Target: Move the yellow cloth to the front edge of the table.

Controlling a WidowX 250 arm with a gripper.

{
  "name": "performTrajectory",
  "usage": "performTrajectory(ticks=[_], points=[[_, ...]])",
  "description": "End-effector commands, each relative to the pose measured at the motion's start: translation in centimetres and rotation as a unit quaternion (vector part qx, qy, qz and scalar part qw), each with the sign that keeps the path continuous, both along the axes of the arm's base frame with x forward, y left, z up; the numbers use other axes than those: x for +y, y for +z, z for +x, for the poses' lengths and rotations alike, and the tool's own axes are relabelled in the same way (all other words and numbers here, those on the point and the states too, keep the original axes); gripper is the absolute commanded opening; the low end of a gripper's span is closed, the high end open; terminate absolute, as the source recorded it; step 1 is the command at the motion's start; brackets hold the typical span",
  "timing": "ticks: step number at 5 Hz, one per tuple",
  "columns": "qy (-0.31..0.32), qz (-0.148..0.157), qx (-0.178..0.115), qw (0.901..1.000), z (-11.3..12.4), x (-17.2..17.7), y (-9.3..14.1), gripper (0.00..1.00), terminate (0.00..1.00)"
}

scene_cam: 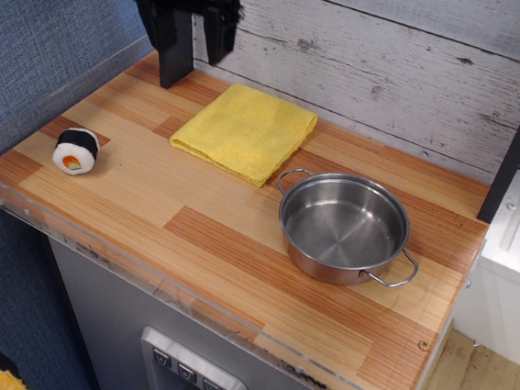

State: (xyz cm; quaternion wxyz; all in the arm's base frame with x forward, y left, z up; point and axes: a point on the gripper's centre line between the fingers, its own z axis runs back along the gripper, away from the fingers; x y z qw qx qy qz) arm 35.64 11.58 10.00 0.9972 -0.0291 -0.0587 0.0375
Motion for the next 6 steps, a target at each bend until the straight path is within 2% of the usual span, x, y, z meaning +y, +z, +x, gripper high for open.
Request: performTrajectory(ticks=[1,4,6], points=[[-0.002,-0.002,-0.021,0.9998,0.2,-0.9,0.3,1.00,0.00],[-0.020,0.006,-0.016,0.9997,2.1,-2.9,-3.6,1.00,0.00],[-0.036,0.036,0.005,0.9987,2.2,-3.9,-7.1,1.00,0.00]])
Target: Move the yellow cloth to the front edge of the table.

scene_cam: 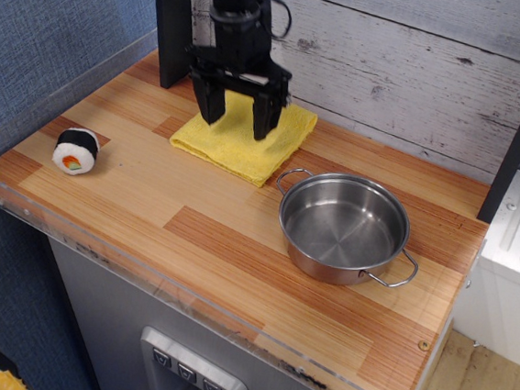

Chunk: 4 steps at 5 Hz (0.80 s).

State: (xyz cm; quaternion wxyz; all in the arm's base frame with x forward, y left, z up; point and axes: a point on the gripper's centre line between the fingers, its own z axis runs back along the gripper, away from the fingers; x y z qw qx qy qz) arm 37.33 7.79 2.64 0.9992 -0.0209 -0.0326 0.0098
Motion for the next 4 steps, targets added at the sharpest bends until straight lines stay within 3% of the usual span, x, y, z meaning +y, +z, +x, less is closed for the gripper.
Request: performTrajectory(ticks=[1,4], points=[[-0.015,0.037,-0.001,0.9992,-0.5,-0.5,-2.3,1.00,0.00],[0.007,0.019,0.031,0.9993,-4.0,0.1,-4.3,1.00,0.00]])
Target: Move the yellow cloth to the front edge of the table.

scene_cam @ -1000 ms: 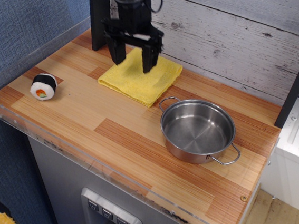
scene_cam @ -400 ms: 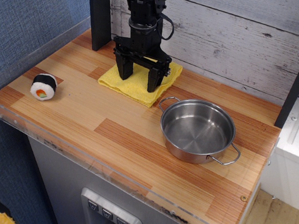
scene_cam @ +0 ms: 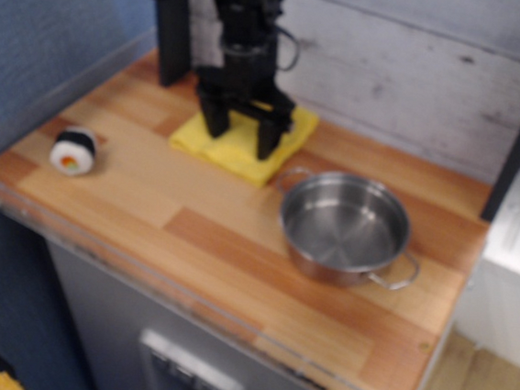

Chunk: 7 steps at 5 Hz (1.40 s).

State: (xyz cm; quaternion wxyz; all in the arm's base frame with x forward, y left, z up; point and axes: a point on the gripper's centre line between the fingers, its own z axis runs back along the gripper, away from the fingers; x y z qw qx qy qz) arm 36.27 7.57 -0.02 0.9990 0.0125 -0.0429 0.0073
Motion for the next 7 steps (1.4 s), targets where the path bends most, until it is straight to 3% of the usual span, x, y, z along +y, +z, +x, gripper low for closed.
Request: performTrajectory(ticks=[1,4,7], points=[[0.017,-0.026,0.048,0.9984,-4.3,0.3,-1.5,1.00,0.00],[0.005,-0.038,0.060,0.9975,-8.7,-0.1,-0.8,1.00,0.00],[0.002,-0.041,0.049,0.9980,-12.4,-0.2,0.3,1.00,0.00]])
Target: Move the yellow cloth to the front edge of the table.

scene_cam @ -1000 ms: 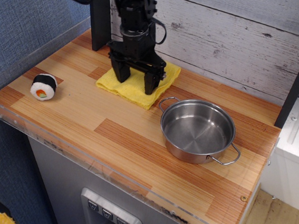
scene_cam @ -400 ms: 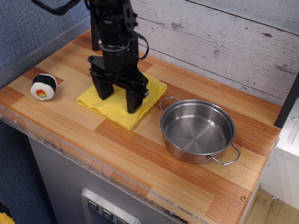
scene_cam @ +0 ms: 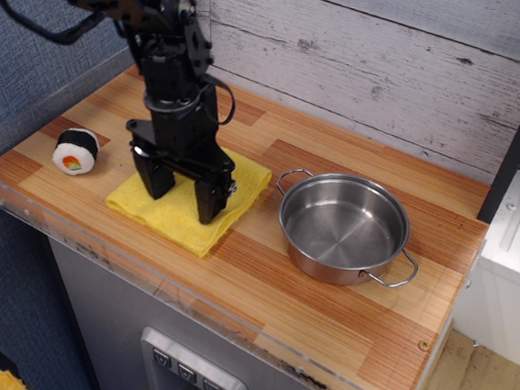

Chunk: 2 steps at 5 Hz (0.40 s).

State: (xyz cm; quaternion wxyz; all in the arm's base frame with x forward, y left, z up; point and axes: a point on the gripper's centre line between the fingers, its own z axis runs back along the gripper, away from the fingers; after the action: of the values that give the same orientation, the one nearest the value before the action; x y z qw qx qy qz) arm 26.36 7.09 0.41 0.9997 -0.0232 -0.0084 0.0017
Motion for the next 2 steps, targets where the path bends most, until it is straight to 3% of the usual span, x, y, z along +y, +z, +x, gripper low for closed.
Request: performTrajectory(ticks=[1,2], points=[[0.008,-0.004,0.012,0.9999,-3.19,0.43,0.28,1.00,0.00],[0.008,-0.004,0.010,0.9999,-3.64,0.63,0.70,1.00,0.00]])
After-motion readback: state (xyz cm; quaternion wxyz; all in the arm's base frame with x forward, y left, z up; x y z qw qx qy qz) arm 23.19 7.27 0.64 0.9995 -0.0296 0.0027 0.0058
